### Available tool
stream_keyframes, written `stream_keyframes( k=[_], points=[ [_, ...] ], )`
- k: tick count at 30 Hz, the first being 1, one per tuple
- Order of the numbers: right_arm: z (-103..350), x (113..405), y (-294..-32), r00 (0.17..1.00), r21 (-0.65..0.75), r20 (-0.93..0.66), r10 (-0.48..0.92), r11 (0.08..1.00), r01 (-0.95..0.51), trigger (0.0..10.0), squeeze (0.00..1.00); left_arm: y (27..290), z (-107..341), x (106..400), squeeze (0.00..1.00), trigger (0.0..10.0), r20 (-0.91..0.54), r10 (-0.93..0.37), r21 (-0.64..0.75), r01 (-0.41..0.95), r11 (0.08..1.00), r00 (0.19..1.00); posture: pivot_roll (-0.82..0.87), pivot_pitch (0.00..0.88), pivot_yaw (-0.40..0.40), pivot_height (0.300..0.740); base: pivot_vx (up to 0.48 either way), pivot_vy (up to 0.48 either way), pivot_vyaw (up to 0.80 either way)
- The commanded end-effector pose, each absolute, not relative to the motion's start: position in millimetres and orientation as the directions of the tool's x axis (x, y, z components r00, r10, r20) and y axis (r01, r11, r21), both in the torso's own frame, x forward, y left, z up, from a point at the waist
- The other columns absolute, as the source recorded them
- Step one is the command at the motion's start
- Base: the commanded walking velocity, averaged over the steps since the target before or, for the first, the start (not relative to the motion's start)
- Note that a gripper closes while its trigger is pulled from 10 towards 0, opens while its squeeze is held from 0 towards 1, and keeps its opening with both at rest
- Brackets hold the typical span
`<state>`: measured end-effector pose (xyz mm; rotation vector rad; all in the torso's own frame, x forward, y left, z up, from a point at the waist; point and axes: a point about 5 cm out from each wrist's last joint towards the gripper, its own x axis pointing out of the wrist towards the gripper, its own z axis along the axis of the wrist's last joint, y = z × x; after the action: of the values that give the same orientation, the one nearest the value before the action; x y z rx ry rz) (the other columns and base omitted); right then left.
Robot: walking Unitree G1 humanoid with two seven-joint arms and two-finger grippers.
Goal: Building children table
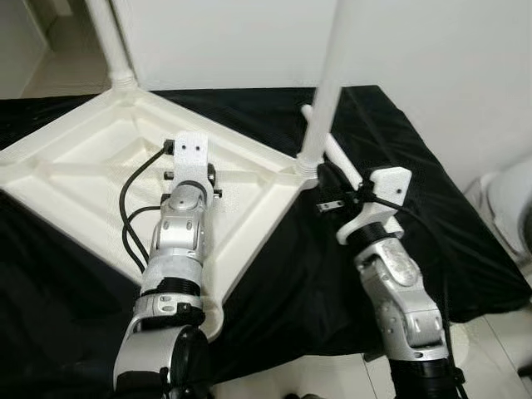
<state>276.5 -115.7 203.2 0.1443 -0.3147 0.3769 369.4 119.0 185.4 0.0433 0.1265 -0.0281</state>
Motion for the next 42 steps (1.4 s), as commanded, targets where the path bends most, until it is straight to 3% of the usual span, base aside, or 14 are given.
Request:
stream_keyframes(
  k=[1,12,13,17,22,29,32,37,40,42],
  points=[
    [200,275,-115,0.883,0.078,0.32,0.344,0.919,-0.386,10.0,0.0,109,181,365,0.0,10.0,-0.134,-0.075,0.012,0.077,0.997,0.988,0.05,0.037,-0.006,0.74,0.0,0.0,0.0],
    [199,276,-115,0.883,0.074,0.319,0.344,0.92,-0.385,10.0,0.0,134,174,357,0.0,10.0,-0.094,-0.093,-0.052,0.089,0.995,0.991,0.05,0.022,-0.01,0.74,0.0,0.0,0.0],
    [197,277,-114,0.885,0.073,0.315,0.343,0.921,-0.383,10.0,0.0,151,176,349,0.0,10.0,0.003,-0.081,-0.064,0.081,0.995,0.997,0.05,0.019,-0.01,0.74,0.0,0.0,0.0],
    [196,277,-114,0.886,0.073,0.313,0.343,0.921,-0.383,10.0,0.0,159,179,345,0.0,10.0,0.057,-0.078,-0.052,0.081,0.995,0.995,0.05,0.019,-0.01,0.74,0.0,0.0,0.0],
    [188,278,-119,0.895,0.065,0.287,0.341,0.925,-0.374,10.0,0.0,193,177,335,0.0,10.0,0.062,-0.2,0.121,0.191,0.974,0.978,0.06,0.011,-0.019,0.74,0.0,0.0,0.0],
    [172,278,-134,0.929,0.034,0.23,0.292,0.951,-0.307,10.0,0.0,203,166,325,0.0,10.0,0.0,-0.351,0.269,0.338,0.902,0.936,0.07,0.01,-0.019,0.74,0.0,0.0,0.0],
    [161,276,-148,0.952,0.022,0.196,0.236,0.969,-0.245,10.0,0.0,208,151,307,0.0,10.0,-0.107,-0.517,0.302,0.523,0.797,0.849,0.07,0.012,-0.015,0.74,0.0,0.0,0.0],
    [158,275,-152,0.956,0.019,0.191,0.224,0.973,-0.231,10.0,0.0,210,147,297,0.0,10.0,-0.139,-0.597,0.296,0.608,0.737,0.79,0.07,0.012,-0.012,0.74,0.0,0.0,0.0],
    [157,275,-155,0.957,0.017,0.19,0.219,0.974,-0.226,10.0,0.0,212,136,281,0.0,10.0,-0.248,-0.711,0.274,0.751,0.6,0.658,0.07,0.012,-0.01,0.74,0.0,0.0,0.0],
    [157,275,-155,0.957,0.016,0.19,0.22,0.974,-0.227,10.0,0.0,213,133,279,0.0,10.0,-0.274,-0.719,0.276,0.769,0.577,0.639,0.07,0.012,-0.01,0.74,0.0,0.0,0.0]
  ],
)
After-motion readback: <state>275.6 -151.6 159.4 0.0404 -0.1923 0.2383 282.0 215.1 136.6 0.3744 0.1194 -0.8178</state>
